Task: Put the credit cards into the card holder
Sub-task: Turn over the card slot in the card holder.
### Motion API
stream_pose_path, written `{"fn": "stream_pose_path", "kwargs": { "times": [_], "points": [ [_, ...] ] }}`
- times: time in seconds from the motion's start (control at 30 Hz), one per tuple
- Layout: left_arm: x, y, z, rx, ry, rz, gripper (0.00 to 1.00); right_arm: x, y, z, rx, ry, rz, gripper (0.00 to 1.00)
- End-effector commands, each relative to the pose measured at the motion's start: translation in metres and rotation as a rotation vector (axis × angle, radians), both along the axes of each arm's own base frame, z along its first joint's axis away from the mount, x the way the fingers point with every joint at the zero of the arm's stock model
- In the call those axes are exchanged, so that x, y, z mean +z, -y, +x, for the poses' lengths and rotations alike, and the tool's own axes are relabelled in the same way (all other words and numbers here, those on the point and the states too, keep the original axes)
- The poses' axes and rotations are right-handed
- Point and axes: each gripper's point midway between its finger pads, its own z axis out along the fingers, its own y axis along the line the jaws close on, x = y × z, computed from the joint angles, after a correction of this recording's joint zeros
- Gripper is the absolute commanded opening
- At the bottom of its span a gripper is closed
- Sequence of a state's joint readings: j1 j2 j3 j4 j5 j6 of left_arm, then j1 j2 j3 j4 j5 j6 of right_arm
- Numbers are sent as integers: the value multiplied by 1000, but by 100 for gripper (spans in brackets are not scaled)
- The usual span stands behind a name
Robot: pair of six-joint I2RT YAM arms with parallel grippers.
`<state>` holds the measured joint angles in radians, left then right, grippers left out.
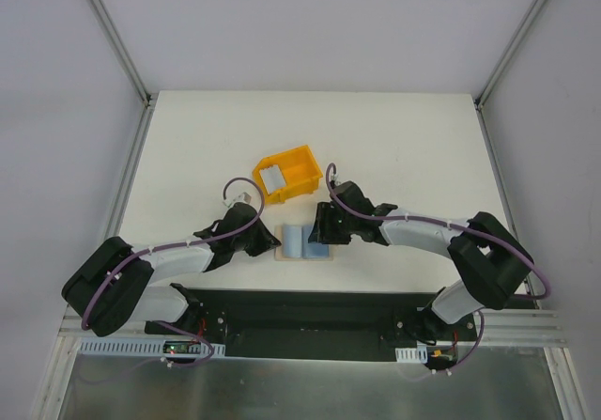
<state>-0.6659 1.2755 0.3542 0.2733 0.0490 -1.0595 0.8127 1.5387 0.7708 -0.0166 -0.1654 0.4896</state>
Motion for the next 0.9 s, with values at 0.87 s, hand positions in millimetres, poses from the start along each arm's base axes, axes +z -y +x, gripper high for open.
{"fn": "stream_pose_path", "kwargs": {
  "times": [0.87],
  "points": [
    [1, 0, -2, -34, 11, 3, 0, 13, 12, 7, -20, 61, -30, 49]
  ]
}}
